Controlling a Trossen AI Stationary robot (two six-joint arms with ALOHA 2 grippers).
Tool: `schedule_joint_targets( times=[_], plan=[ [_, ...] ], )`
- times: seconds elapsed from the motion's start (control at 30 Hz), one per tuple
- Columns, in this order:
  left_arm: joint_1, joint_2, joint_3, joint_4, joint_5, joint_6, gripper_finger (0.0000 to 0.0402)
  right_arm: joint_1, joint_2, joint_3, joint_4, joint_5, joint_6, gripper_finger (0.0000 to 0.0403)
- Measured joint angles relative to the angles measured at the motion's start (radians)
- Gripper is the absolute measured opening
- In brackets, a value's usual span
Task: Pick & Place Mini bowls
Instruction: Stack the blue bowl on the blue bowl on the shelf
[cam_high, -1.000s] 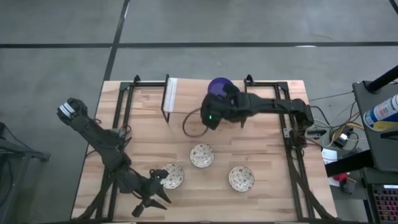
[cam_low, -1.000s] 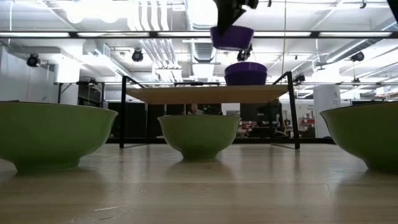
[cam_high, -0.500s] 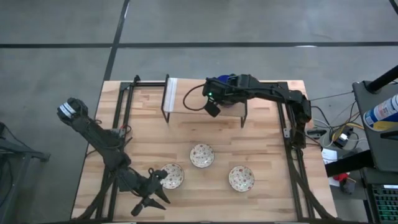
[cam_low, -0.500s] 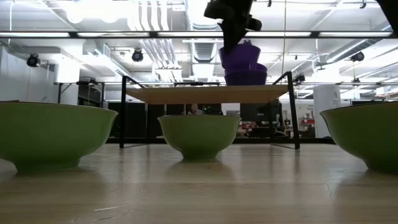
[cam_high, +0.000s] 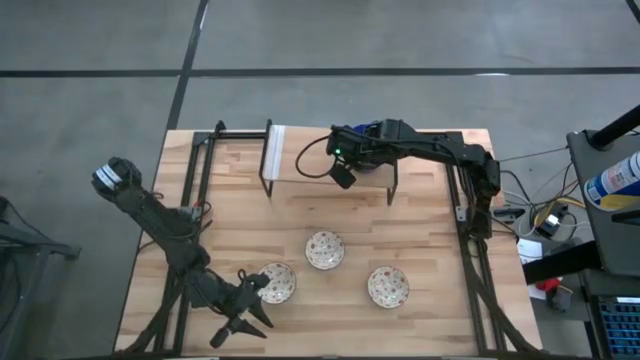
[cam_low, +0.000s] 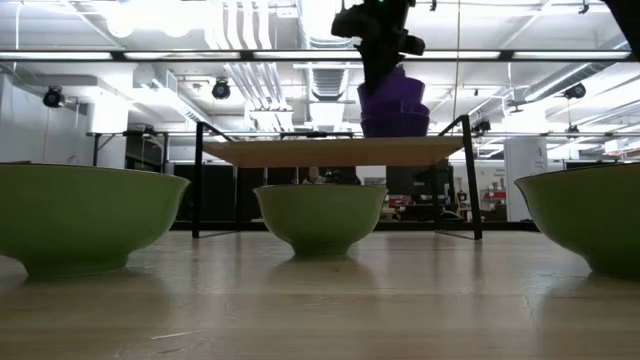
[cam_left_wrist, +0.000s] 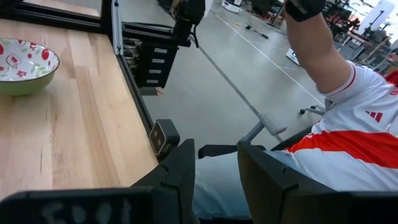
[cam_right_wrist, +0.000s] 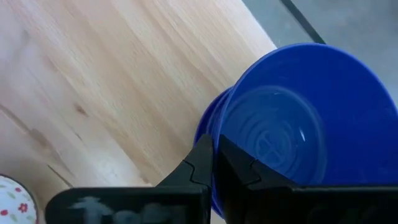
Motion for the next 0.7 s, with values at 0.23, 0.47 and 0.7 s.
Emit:
schedule_joint_targets(
  times=[0.23,0.47,0.7],
  plan=[
    [-0.001,0.000,0.000,0.005,0.000,0.001,0.0115,-0.015,0.000,-0.043,0.016,-0.025,-0.002,0.0008],
    [-0.001,0.000,0.000,0.005,0.000,0.003,0.0114,-0.019,0.000,-0.050,0.017,-0.026,-0.003,0.0008],
    [-0.001,0.000,0.000,0.005,0.000,0.003,0.0114,-0.019,0.000,-0.053,0.018,-0.025,-0.001,0.0008]
  ],
)
